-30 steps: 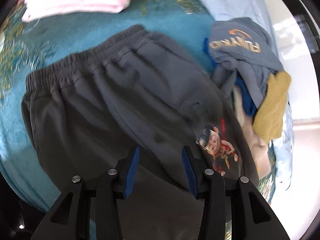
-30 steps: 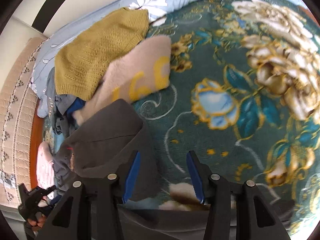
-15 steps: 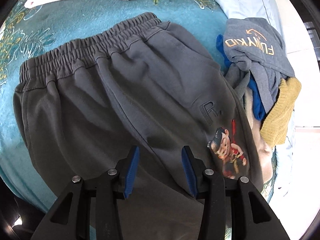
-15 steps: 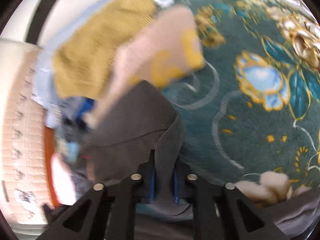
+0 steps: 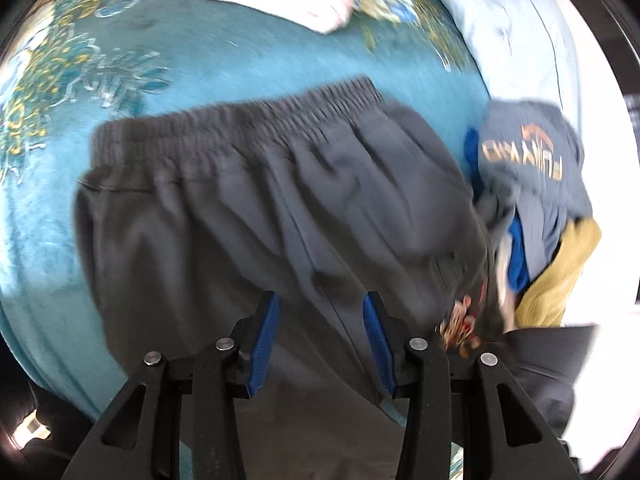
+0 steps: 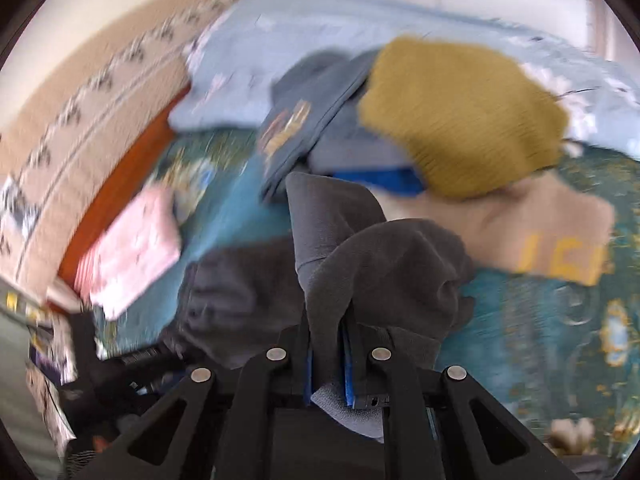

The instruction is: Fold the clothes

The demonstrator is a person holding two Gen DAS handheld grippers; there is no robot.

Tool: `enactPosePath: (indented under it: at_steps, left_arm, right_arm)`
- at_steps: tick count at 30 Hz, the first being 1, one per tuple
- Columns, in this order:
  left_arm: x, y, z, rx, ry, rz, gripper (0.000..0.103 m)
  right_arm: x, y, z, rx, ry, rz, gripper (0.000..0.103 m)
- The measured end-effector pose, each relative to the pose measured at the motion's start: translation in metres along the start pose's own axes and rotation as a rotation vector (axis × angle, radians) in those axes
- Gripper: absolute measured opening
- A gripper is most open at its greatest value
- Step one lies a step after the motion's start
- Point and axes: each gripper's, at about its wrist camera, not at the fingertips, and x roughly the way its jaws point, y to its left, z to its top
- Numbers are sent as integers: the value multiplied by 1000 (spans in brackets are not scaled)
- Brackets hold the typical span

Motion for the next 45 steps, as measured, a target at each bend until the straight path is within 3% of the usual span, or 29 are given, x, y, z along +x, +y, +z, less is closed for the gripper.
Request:
enactPosePath:
  at_steps: [5,7,10,12,16,19,23,29,32,37,43,45]
  left_arm:
    - [-4,15,7,-20,13,-14,45]
    - [-2,20,8,-42,16,-17,45]
    - [-3,22,9,-60,18,-19,45]
    - [-1,19,7,-52,23,-16,45]
    - [9,7,2,-35,31,-3,45]
    - [9,7,1,-37,32,6,45]
    - [12,3,2,-35,41,12,45]
    - [-1,15,3,-48,18,1,45]
    - [-5,20,0,-57,11,2,45]
    - [-1,16,-1,-40,14,20,45]
    - [3,15,0,-41,14,39,45]
    - [4,15,0,-37,14,44,45]
  right_arm:
    - [71,34,-28,-68,186,21,18]
    - [79,38,-38,-100,221,27,23]
    - [74,33,-39,-88,226,128,48]
    - [57,25,-33,-56,209,216,57]
    - [8,-16,-14,12,98,250,57]
    - [-4,-61,-5,119,44,187,58]
    - [12,-111,-21,300,94,181,59]
    - [69,-124,-31,367,193,104,59]
    - [85,-132,-39,463,192,145,59]
    - [86,-128,-33,464,99,96,51]
    - [79,-124,-26,420,51,52,46]
    - [73,-124,-25,401,26,34,34]
